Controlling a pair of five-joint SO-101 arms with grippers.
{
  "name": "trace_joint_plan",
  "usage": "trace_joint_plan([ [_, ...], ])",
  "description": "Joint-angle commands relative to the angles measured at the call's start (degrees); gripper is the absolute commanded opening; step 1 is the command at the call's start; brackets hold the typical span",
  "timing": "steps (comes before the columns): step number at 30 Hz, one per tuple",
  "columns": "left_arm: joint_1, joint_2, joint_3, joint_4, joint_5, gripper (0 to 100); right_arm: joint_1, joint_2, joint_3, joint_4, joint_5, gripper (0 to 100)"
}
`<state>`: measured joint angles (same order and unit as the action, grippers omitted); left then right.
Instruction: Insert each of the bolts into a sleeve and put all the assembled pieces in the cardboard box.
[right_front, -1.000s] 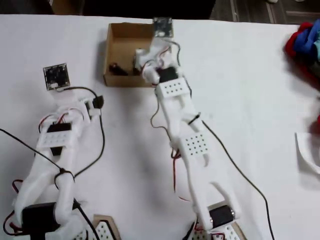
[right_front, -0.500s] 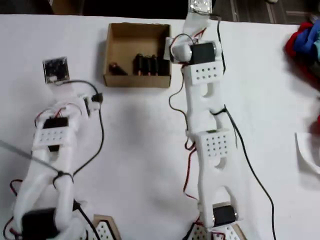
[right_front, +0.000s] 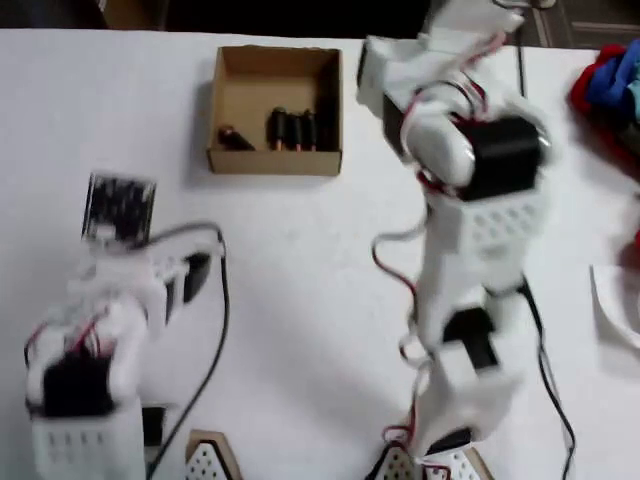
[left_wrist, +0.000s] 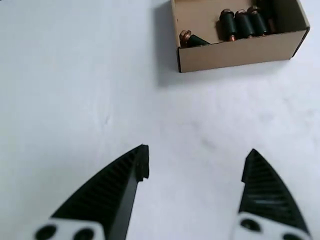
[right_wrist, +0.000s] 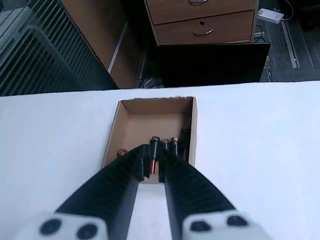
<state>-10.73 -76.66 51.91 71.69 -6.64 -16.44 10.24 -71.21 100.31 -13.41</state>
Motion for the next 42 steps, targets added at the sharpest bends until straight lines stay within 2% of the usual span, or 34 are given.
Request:
trace_joint_plan([
  [1,0.53,-15.03,7.87,0.7,3.25,31,-0.22,-21.93,26.9,1.36,0.26,2.0],
  [5,0.26,-29.54,20.18,0.97,3.69,31,-0.22,-44.18,61.71,1.1,0.26,2.3],
  [9,0.53,-26.29,27.3,4.66,4.04,31,-0.22,-65.36,87.12,0.92,0.26,2.4],
  [13,0.53,-27.96,28.88,11.34,4.04,31,-0.13,-86.55,103.65,0.4,0.35,2.4],
  [18,0.35,-27.96,30.55,11.52,3.69,31,-0.31,-114.24,113.23,-2.59,-0.09,2.4],
  [23,0.53,-27.96,30.73,11.43,3.69,31,-1.01,-108.7,113.93,-2.95,0.0,2.4],
  [26,0.53,-27.96,30.9,11.16,3.69,31,1.63,-109.32,118.68,-6.55,0.18,2.4],
  [33,0.26,-27.96,31.08,9.41,3.69,32,12.79,-113.45,139.25,-29.76,0.26,2.5],
  [36,0.26,-27.96,31.16,9.41,3.69,32,17.19,-113.36,149.54,-36.09,0.26,2.4],
  [40,0.18,-27.96,34.33,6.77,3.87,32,22.99,-113.45,156.22,-36.0,0.26,2.1],
  [42,0.18,-27.96,36.7,4.66,3.69,32,25.01,-113.45,157.01,-32.48,0.26,2.1],
])
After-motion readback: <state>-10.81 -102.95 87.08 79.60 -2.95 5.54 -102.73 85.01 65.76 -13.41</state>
